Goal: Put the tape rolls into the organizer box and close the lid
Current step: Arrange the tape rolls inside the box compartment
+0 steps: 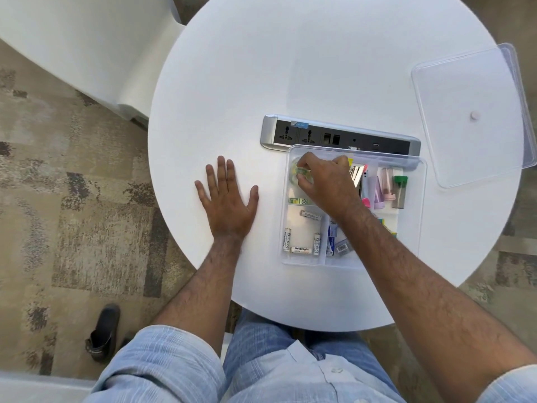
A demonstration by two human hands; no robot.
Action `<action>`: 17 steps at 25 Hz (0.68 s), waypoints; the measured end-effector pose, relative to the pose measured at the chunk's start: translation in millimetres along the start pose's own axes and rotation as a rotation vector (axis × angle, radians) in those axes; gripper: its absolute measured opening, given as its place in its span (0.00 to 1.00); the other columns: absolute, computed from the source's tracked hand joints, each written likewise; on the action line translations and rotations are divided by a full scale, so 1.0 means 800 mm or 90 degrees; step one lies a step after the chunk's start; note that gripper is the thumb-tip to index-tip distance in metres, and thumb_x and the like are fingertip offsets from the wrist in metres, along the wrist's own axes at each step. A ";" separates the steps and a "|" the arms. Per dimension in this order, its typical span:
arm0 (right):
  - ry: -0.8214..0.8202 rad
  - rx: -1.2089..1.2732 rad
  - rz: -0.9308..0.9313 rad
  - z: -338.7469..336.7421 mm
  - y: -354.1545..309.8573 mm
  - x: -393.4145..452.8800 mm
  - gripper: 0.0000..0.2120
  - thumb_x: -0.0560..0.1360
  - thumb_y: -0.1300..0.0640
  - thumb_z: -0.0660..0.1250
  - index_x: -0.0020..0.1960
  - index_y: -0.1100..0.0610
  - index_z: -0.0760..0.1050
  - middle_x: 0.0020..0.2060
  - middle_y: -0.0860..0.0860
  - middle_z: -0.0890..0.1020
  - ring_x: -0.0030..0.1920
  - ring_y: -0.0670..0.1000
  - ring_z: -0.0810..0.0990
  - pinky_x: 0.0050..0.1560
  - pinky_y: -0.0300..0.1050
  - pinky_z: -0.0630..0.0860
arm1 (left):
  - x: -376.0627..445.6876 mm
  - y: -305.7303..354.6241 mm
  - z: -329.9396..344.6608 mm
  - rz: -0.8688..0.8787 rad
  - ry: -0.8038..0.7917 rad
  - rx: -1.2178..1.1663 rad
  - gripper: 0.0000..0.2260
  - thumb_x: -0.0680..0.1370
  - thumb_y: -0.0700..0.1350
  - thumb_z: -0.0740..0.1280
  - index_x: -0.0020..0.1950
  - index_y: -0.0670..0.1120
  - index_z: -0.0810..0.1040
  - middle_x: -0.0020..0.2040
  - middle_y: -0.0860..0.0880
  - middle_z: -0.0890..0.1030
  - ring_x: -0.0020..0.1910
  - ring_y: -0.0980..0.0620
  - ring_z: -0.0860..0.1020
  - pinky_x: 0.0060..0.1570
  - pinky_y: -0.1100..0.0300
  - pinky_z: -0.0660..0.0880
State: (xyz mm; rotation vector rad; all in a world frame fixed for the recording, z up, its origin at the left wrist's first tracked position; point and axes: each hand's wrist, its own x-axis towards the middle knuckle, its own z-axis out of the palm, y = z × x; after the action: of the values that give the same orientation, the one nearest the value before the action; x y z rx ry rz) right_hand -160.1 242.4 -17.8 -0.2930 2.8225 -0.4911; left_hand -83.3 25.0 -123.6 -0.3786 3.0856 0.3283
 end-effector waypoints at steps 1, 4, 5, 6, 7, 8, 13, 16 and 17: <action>-0.005 0.024 0.001 0.000 0.003 -0.002 0.09 0.78 0.51 0.68 0.57 0.54 0.76 0.45 0.50 0.87 0.41 0.52 0.80 0.62 0.52 0.65 | 0.000 0.000 0.000 0.000 -0.001 0.000 0.36 0.83 0.66 0.50 0.86 0.47 0.50 0.87 0.49 0.51 0.86 0.44 0.50 0.81 0.35 0.51; 0.039 0.052 0.017 -0.005 0.013 -0.003 0.10 0.79 0.49 0.67 0.56 0.53 0.79 0.49 0.48 0.86 0.46 0.50 0.81 0.60 0.51 0.64 | 0.000 0.000 0.000 0.000 -0.004 -0.002 0.36 0.83 0.66 0.51 0.86 0.47 0.50 0.87 0.49 0.51 0.86 0.44 0.50 0.82 0.35 0.50; 0.061 0.036 0.024 -0.006 0.015 -0.002 0.10 0.80 0.48 0.66 0.56 0.52 0.80 0.50 0.47 0.86 0.49 0.50 0.82 0.60 0.51 0.64 | 0.000 0.000 0.000 -0.001 -0.005 -0.002 0.36 0.83 0.66 0.51 0.86 0.47 0.50 0.87 0.49 0.51 0.86 0.44 0.50 0.82 0.35 0.50; 0.078 0.009 0.031 -0.006 0.017 -0.002 0.11 0.80 0.47 0.65 0.57 0.51 0.80 0.52 0.46 0.85 0.52 0.50 0.82 0.60 0.51 0.64 | 0.000 0.001 -0.001 -0.003 -0.006 -0.002 0.36 0.83 0.66 0.52 0.86 0.47 0.50 0.87 0.49 0.51 0.86 0.44 0.50 0.82 0.35 0.50; 0.089 -0.016 0.037 -0.006 0.018 -0.001 0.12 0.80 0.46 0.64 0.57 0.50 0.81 0.53 0.46 0.85 0.53 0.50 0.82 0.60 0.52 0.65 | 0.000 0.001 -0.002 -0.005 -0.006 -0.002 0.36 0.83 0.65 0.52 0.86 0.47 0.50 0.87 0.49 0.51 0.86 0.44 0.50 0.81 0.35 0.50; 0.095 -0.033 0.045 -0.006 0.017 0.001 0.13 0.80 0.45 0.64 0.58 0.50 0.82 0.52 0.45 0.86 0.54 0.50 0.82 0.60 0.53 0.65 | 0.000 0.001 -0.002 -0.007 -0.007 -0.002 0.36 0.83 0.65 0.52 0.86 0.47 0.50 0.87 0.49 0.51 0.86 0.44 0.50 0.81 0.34 0.51; 0.093 -0.077 0.069 0.000 0.007 0.008 0.15 0.81 0.45 0.63 0.61 0.51 0.82 0.46 0.50 0.87 0.50 0.54 0.84 0.63 0.56 0.67 | -0.001 0.002 -0.002 -0.010 -0.012 -0.006 0.36 0.83 0.66 0.52 0.86 0.47 0.50 0.87 0.50 0.51 0.86 0.44 0.50 0.81 0.34 0.51; 0.085 -0.084 0.058 0.003 0.005 0.004 0.15 0.80 0.46 0.64 0.62 0.51 0.80 0.44 0.50 0.87 0.49 0.55 0.83 0.61 0.55 0.67 | 0.000 0.001 -0.003 -0.009 -0.013 -0.005 0.37 0.83 0.66 0.52 0.86 0.47 0.50 0.87 0.50 0.51 0.86 0.44 0.50 0.81 0.34 0.51; 0.075 -0.090 0.050 0.003 0.005 0.002 0.16 0.79 0.45 0.65 0.62 0.52 0.79 0.43 0.49 0.86 0.48 0.55 0.83 0.60 0.55 0.67 | 0.000 0.001 -0.003 -0.009 -0.014 -0.005 0.37 0.83 0.66 0.52 0.86 0.47 0.50 0.87 0.49 0.51 0.86 0.44 0.50 0.81 0.34 0.51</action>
State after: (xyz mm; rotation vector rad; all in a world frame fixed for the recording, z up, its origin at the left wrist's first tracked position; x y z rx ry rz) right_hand -161.6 244.9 -21.6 -0.1845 2.9754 -0.3011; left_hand -83.3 25.3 -121.0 -0.3952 3.0601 0.3411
